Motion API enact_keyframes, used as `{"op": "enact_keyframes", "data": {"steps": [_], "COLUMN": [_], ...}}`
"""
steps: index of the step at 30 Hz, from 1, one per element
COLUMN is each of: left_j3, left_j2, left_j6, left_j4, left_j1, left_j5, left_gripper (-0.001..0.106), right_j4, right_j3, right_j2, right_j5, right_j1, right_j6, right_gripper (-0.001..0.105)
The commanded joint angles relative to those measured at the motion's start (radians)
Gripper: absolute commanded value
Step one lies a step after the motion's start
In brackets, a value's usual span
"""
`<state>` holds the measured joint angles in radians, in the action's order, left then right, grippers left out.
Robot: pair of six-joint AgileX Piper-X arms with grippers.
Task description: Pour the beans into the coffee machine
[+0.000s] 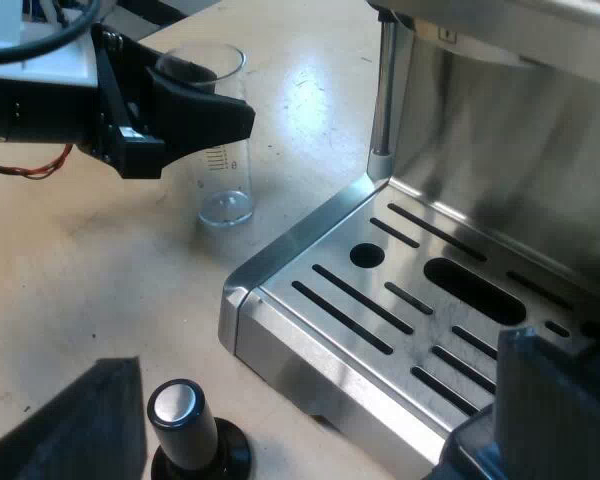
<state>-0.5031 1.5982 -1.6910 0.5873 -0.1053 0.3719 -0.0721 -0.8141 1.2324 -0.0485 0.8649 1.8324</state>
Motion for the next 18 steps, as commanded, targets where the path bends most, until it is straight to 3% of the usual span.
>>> {"op": "enact_keyframes", "data": {"steps": [1,4,8,10,17,18], "left_j3": [-0.002,-0.002,-0.002,-0.002,-0.002,-0.002], "left_j2": [-0.004,-0.004,-0.004,-0.004,-0.004,-0.004], "left_j6": [-0.001,-0.001,0.017,0.023,0.023,0.023], "left_j4": [0.018,0.018,0.018,0.018,-0.024,-0.101], "left_j1": [0.0,0.0,0.0,0.0,0.0,0.0], "left_j5": [0.007,0.007,0.007,0.007,0.007,0.007], "left_gripper": [0.037,0.04,0.064,0.071,0.072,0.072], "right_j4": [-0.014,-0.014,-0.014,-0.014,-0.014,-0.014], "right_j3": [-0.005,-0.005,-0.005,-0.005,-0.005,-0.005], "right_j2": [-0.004,-0.004,-0.004,-0.004,-0.004,-0.004], "right_j5": [-0.003,-0.003,-0.003,-0.003,-0.003,-0.003], "right_j1": [0.003,0.003,0.003,0.003,0.003,0.003], "right_j6": [0.003,-0.002,-0.029,-0.032,-0.042,-0.042], "right_gripper": [0.072,0.072,0.072,0.072,0.072,0.072]}}
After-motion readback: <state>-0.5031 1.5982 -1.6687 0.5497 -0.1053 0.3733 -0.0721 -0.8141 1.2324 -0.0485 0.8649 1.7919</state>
